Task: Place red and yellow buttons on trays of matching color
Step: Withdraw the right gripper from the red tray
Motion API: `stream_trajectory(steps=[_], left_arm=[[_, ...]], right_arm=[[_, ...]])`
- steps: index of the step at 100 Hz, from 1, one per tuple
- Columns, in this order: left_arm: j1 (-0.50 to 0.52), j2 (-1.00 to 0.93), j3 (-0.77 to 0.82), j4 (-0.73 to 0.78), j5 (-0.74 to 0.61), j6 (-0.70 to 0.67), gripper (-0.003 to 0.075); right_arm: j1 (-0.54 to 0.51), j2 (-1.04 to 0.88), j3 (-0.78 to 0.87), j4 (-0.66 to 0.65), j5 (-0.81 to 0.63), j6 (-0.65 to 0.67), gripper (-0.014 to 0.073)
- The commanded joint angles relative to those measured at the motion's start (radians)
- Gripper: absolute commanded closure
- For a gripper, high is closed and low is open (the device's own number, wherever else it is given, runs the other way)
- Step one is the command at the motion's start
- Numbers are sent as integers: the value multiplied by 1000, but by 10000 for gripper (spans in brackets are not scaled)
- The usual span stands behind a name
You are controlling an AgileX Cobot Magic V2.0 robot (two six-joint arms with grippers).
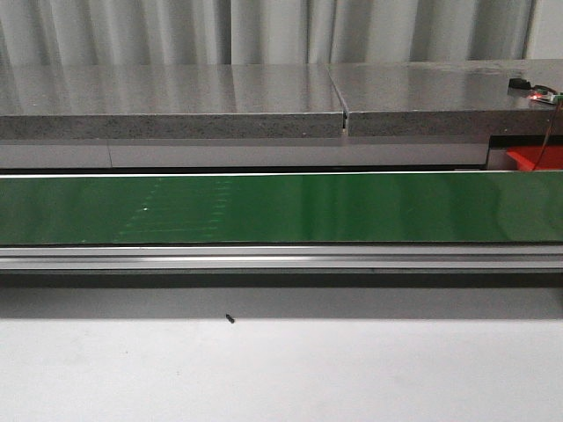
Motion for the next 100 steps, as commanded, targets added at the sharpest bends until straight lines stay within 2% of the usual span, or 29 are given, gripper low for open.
stream_trajectory(steps=[1, 27, 47, 63, 84, 93, 100], left_arm=[[-8, 9, -25, -10, -74, -3, 741], [-8, 9, -25, -10, -74, -3, 741], [-8, 9, -25, -10, -74, -3, 741], [-8, 9, -25, -10, -74, -3, 741], [-8, 9, -25, -10, -74, -3, 741], [-8, 9, -25, -10, -74, -3, 741], [-8, 9, -25, -10, -74, -3, 741]], right_arm=[[56, -124, -31, 28, -35, -24, 116], [257, -291, 47, 28, -63, -33, 116], [364, -466, 284, 28, -160, -33, 116], [382, -634, 505, 28, -230, -33, 116], [382, -882, 747, 23, -230, -33, 123], [382, -981, 828, 23, -223, -33, 165], [382, -1061, 876, 21, -212, -33, 236]])
